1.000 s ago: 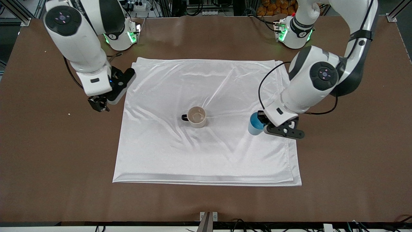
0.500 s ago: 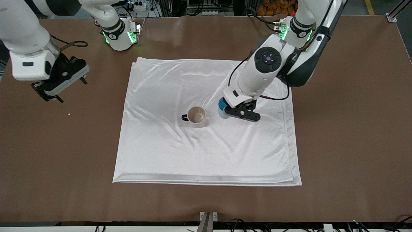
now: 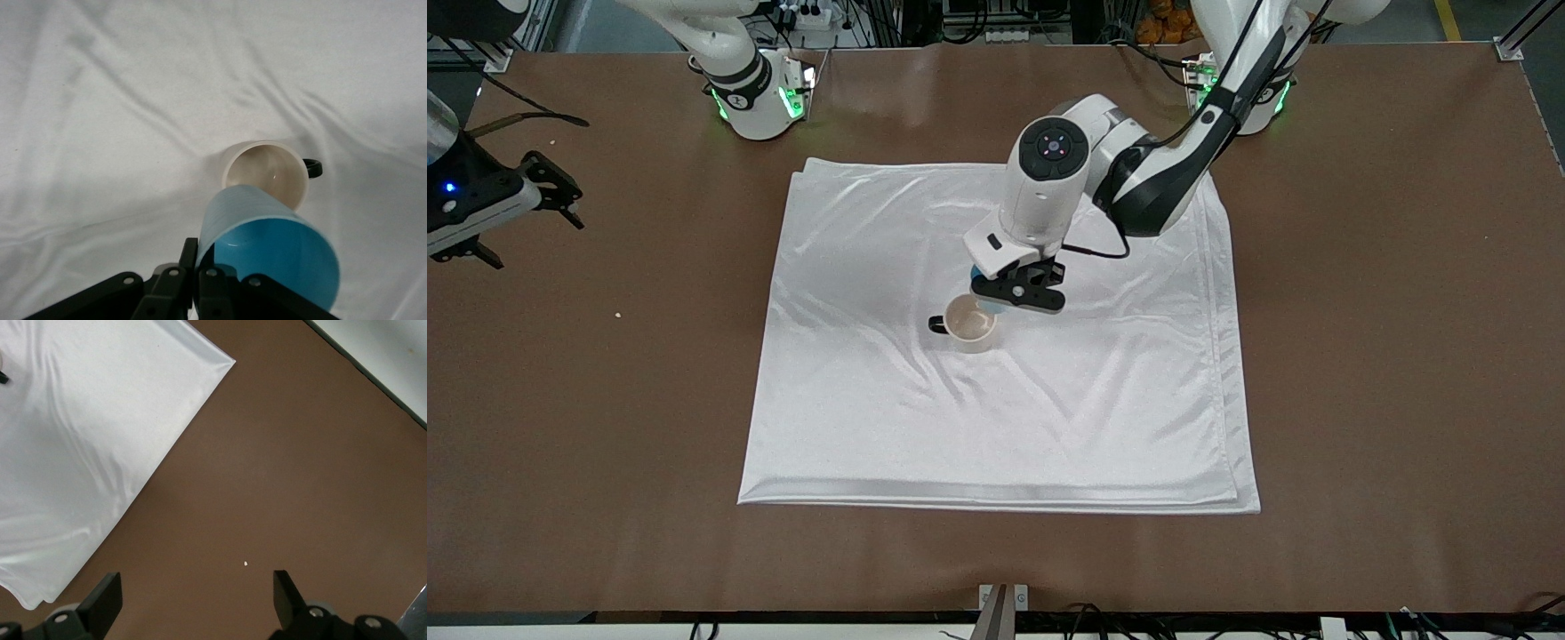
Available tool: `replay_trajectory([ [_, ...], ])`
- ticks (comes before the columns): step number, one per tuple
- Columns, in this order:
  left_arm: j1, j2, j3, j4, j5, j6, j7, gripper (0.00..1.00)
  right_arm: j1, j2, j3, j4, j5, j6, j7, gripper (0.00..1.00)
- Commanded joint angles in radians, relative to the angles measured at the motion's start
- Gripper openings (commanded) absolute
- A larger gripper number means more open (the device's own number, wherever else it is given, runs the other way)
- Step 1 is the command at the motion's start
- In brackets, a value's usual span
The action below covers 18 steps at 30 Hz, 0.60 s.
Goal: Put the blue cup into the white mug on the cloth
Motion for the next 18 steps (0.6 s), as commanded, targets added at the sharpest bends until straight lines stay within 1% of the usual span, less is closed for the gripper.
replay_trajectory([
  [1, -0.039, 0.093, 0.018, 0.091, 0.03, 0.035, -0.05, 0.0, -0.006, -0.012, 0.014, -0.012, 0.019, -0.017, 0.112, 1.0],
  [7, -0.072, 0.114, 0.046, 0.092, 0.03, 0.071, -0.056, 0.0, -0.006, -0.007, 0.015, -0.006, 0.019, -0.021, 0.226, 1.0],
  [14, -0.085, 0.146, 0.047, 0.092, 0.031, 0.109, -0.056, 0.0, -0.009, -0.007, 0.015, -0.001, 0.019, -0.024, 0.377, 1.0],
  [18, -0.096, 0.163, 0.049, 0.092, 0.041, 0.126, -0.058, 0.0, -0.015, -0.003, 0.012, 0.009, 0.022, -0.026, 0.417, 1.0],
])
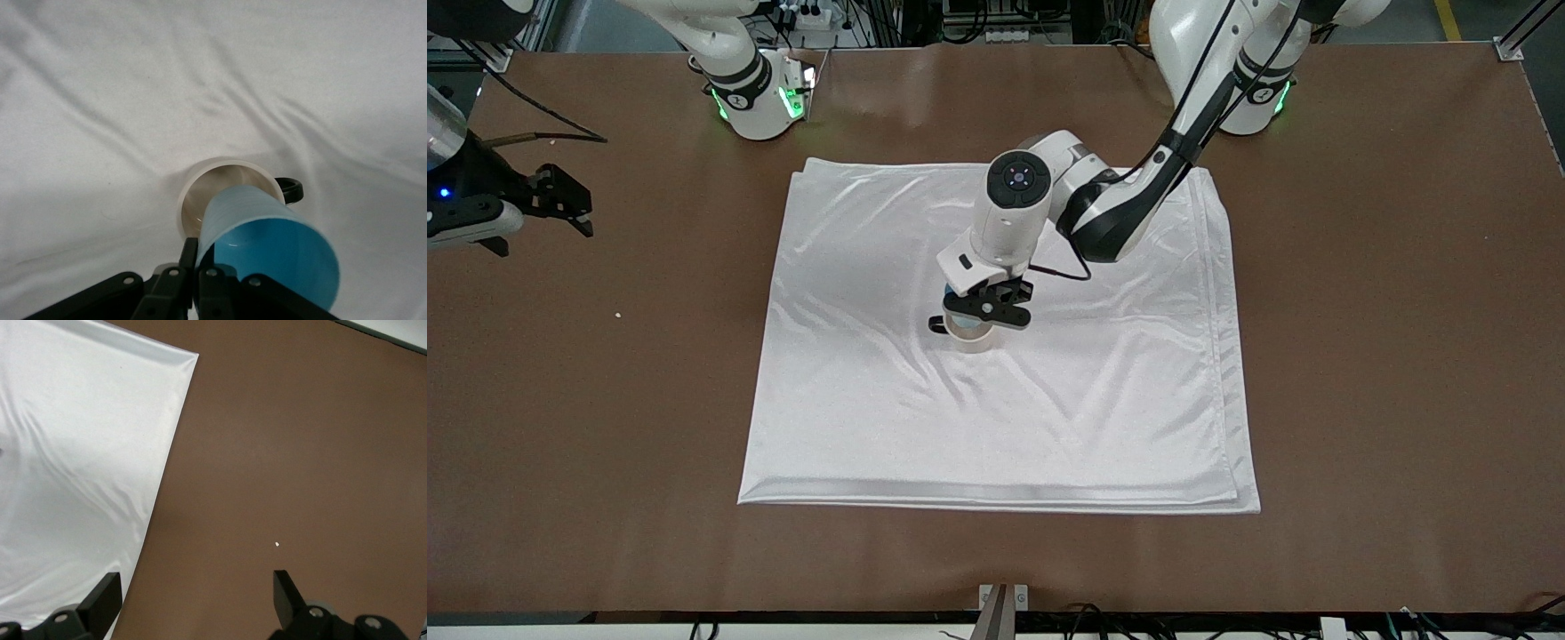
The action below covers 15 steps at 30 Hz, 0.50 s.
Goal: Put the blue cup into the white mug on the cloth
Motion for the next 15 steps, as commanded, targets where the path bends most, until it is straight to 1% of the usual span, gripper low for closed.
replay_trajectory([
  [1, -0.027, 0.038, 0.013, 0.031, 0.045, 0.02, -0.039, 0.0, -0.021, -0.003, 0.004, 0.01, 0.015, -0.011, 0.076, 1.0],
  [4, -0.032, 0.042, 0.013, 0.03, 0.057, 0.02, -0.053, 0.0, -0.039, 0.002, 0.005, 0.016, 0.026, -0.024, 0.125, 1.0],
  [10, -0.032, 0.047, 0.013, 0.028, 0.057, 0.02, -0.068, 0.0, -0.044, 0.008, 0.005, 0.038, 0.055, -0.038, 0.226, 1.0],
  [14, -0.03, 0.053, 0.013, 0.03, 0.057, 0.02, -0.07, 0.0, -0.042, 0.008, 0.005, 0.036, 0.06, -0.038, 0.285, 1.0],
  [15, -0.03, 0.055, 0.013, 0.03, 0.057, 0.022, -0.07, 0.07, -0.039, 0.008, 0.005, 0.036, 0.06, -0.038, 0.296, 1.0],
])
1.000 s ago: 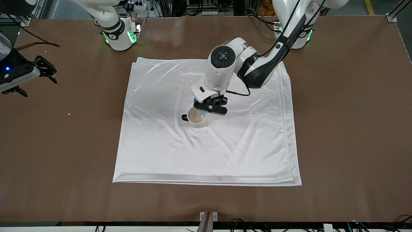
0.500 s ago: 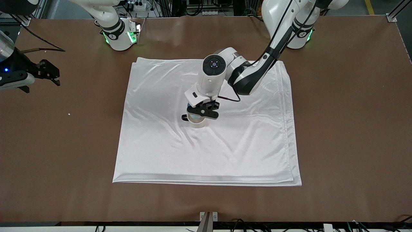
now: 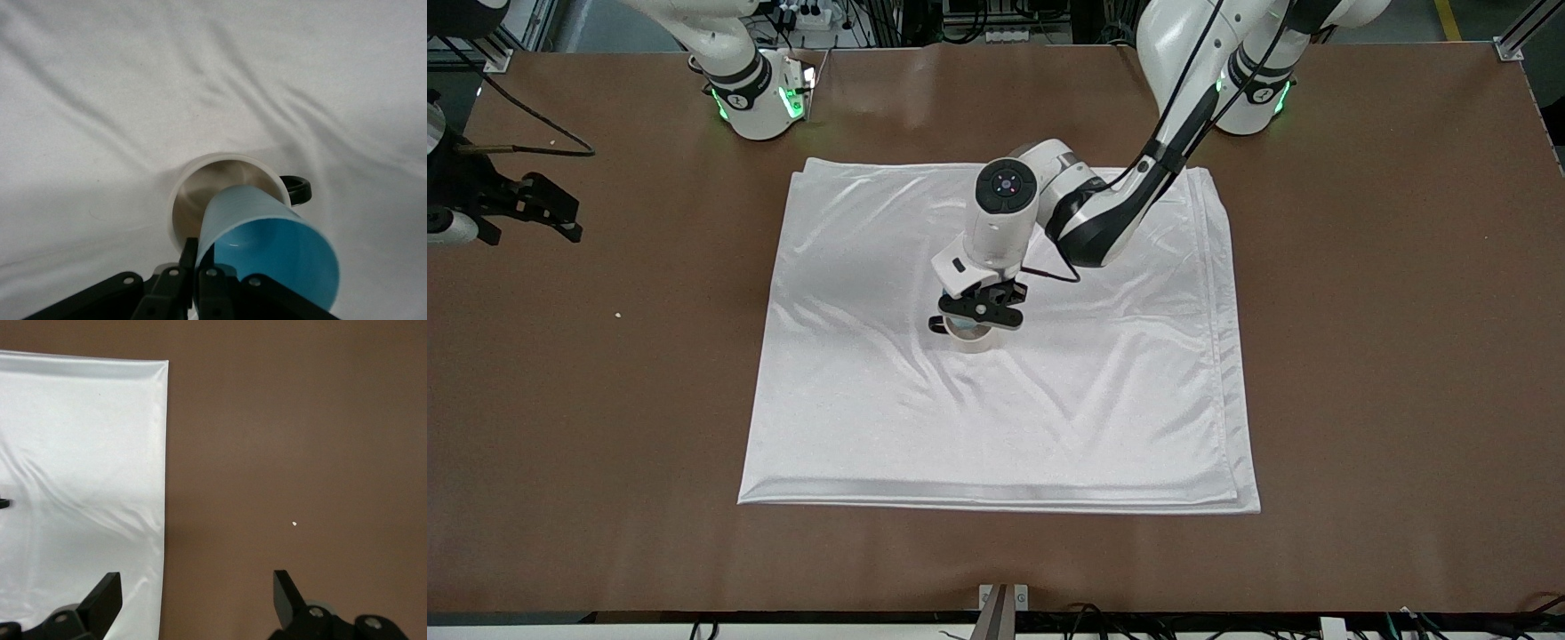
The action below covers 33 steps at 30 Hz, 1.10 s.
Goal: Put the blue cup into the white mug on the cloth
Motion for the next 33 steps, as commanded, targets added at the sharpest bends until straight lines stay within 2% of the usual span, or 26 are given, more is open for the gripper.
replay_trajectory([
  [1, -0.01, 0.02, 0.011, 0.028, 0.03, 0.004, -0.035, 0.25, -0.01, 0.008, 0.011, 0.024, 0.021, -0.021, 0.082, 1.0],
  [3, -0.009, 0.02, 0.015, 0.028, 0.03, 0.02, -0.035, 0.8, -0.007, 0.009, 0.012, 0.024, 0.02, -0.016, 0.079, 1.0],
  [4, -0.009, 0.02, 0.021, 0.026, 0.03, 0.024, -0.032, 1.0, -0.007, 0.011, 0.012, 0.024, 0.021, -0.017, 0.087, 1.0],
  [13, -0.001, 0.003, 0.036, 0.029, 0.03, 0.027, -0.027, 1.0, -0.01, 0.015, 0.012, 0.025, 0.021, -0.005, 0.087, 1.0],
  [21, 0.042, -0.064, 0.042, 0.028, 0.034, 0.024, -0.027, 1.0, -0.013, 0.037, 0.012, 0.051, 0.023, -0.005, 0.088, 1.0],
  [26, 0.054, -0.138, 0.097, 0.023, 0.037, 0.01, -0.033, 1.0, -0.007, 0.064, 0.009, 0.082, 0.017, -0.005, 0.085, 1.0],
  [33, 0.056, -0.237, 0.179, 0.023, 0.037, -0.092, -0.03, 1.0, 0.013, 0.118, -0.012, 0.154, 0.017, -0.014, 0.081, 1.0],
])
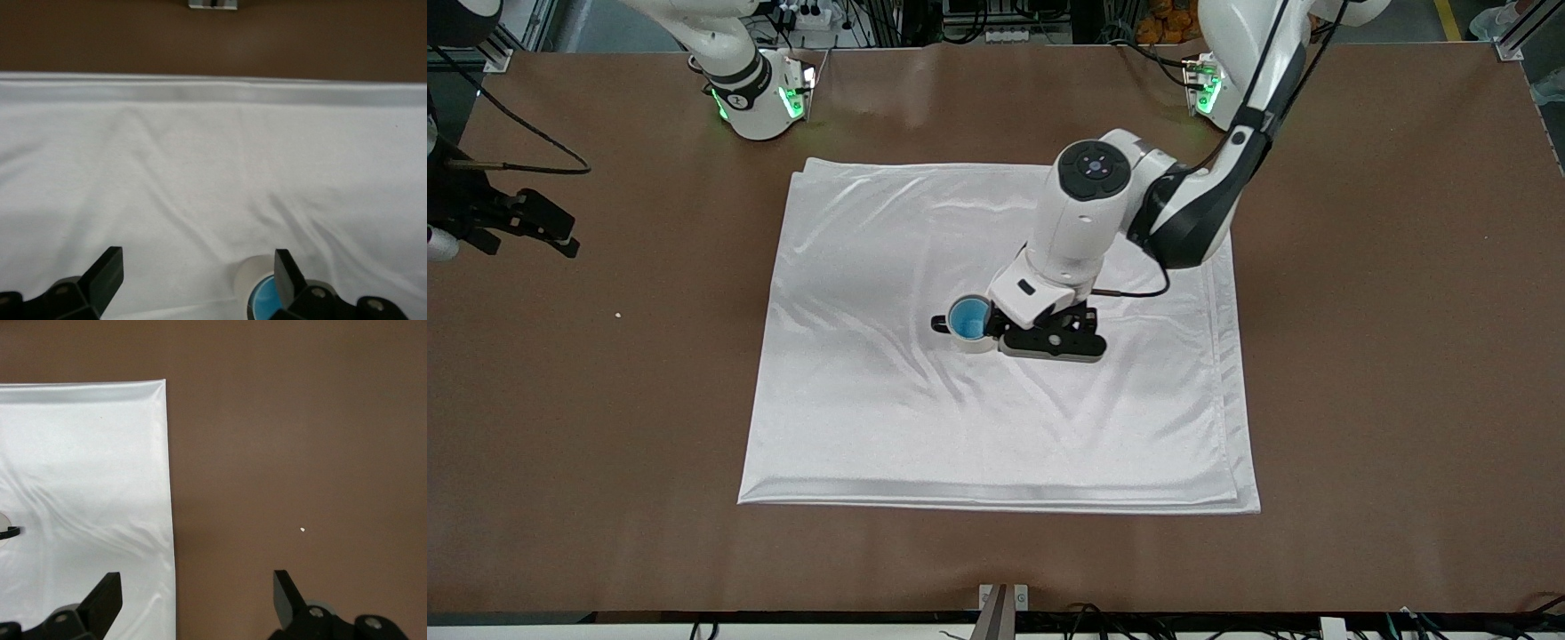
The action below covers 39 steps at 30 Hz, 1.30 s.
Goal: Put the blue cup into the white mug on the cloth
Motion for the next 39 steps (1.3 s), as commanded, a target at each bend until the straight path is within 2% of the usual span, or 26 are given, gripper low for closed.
replay_trajectory([
  [1, -0.005, -0.104, 0.053, -0.027, 0.031, -0.082, -0.028, 1.0, 0.026, 0.062, -0.028, 0.087, 0.009, -0.021, 0.01, 1.0],
  [4, -0.005, -0.138, 0.084, -0.027, 0.031, -0.13, -0.025, 1.0, 0.062, 0.067, -0.075, 0.089, 0.009, -0.021, 0.008, 1.0],
  [10, 0.009, -0.209, 0.137, -0.027, 0.031, -0.252, 0.0, 1.0, 0.043, 0.067, -0.078, 0.087, 0.012, -0.026, 0.008, 1.0],
  [19, 0.121, -0.292, 0.136, -0.026, 0.014, -0.328, 0.202, 1.0, 0.028, 0.062, -0.077, 0.069, 0.012, -0.026, 0.011, 1.0],
  [25, 0.166, -0.329, 0.136, -0.027, 0.014, -0.389, 0.213, 1.0, 0.029, 0.059, -0.077, 0.066, 0.012, -0.026, 0.011, 1.0],
  [35, 0.19, -0.35, 0.139, -0.026, 0.014, -0.408, 0.233, 1.0, 0.028, 0.064, -0.078, 0.066, 0.012, -0.024, 0.011, 1.0],
  [39, 0.234, -0.353, 0.134, -0.024, 0.008, -0.408, 0.236, 1.0, 0.029, 0.064, -0.078, 0.066, 0.012, -0.026, 0.016, 1.0],
])
